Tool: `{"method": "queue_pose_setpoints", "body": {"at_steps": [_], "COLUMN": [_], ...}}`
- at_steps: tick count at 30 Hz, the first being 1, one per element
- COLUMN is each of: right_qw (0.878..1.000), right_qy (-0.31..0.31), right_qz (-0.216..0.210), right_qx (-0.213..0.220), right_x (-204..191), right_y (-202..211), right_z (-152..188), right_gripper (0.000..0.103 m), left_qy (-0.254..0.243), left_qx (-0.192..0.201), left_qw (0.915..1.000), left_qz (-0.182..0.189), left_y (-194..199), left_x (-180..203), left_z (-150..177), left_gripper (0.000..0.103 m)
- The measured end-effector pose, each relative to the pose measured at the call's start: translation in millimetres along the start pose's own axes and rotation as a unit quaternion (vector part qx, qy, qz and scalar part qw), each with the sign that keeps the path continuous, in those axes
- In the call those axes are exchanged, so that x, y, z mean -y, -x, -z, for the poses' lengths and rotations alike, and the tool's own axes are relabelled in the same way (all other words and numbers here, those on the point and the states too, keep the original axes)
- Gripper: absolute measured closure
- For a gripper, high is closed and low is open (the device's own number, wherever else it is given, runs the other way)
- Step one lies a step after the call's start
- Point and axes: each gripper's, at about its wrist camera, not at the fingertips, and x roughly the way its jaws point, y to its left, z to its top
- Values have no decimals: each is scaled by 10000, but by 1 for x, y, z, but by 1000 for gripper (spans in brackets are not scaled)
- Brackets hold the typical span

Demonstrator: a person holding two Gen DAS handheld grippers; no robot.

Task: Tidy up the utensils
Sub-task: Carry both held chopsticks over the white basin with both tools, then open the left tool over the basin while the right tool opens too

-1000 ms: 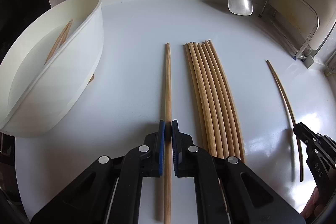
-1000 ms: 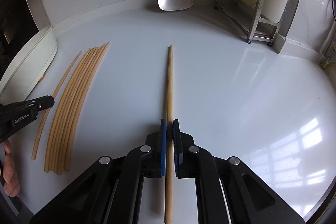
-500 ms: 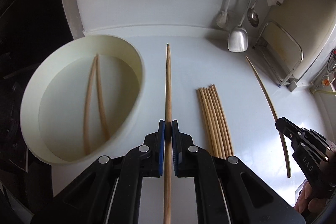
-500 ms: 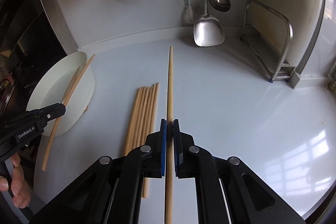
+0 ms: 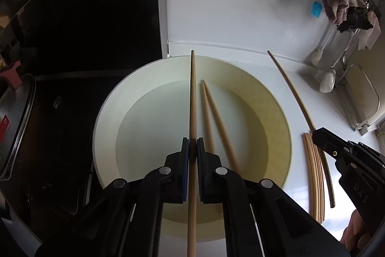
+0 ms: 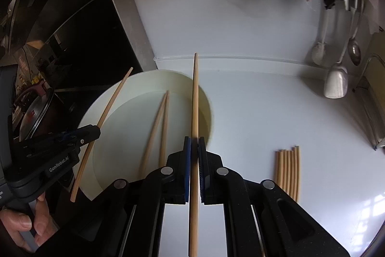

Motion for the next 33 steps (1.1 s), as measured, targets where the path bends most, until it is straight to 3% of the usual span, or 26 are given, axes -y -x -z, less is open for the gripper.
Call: {"method": "queue_pose_setpoints", "body": {"at_steps": [6,12,19,26,28,33], "right_qw": [9987,9951,9919,9903,9901,9922], "right_qy": [42,-36,-61,17,16,54], "right_qz": [-134,-69,-26,-39,-13,20], "right_qx": [-488,-983,-1271,-1390,-1400,-1248], "right_x": [-38,-48,-48,-48,-47,-46], "right_y": [-52,-89,-110,-117,-117,-109], "right_z": [-13,-16,-17,-17,-18,-23], "right_gripper": [97,97,97,97,96,88], "left_qy": [2,-66,-16,100,126,232], "left_qx": [-236,-449,-846,-921,-879,-717], "left_qw": [9997,9989,9962,9954,9958,9971], "left_qz": [51,152,216,232,215,111], "left_y": [-26,-50,-77,-84,-82,-71], "left_x": [-22,-22,-25,-28,-29,-35], "left_z": [-8,-15,-13,-13,-14,-17], "left_gripper": [96,96,96,95,89,58]}}
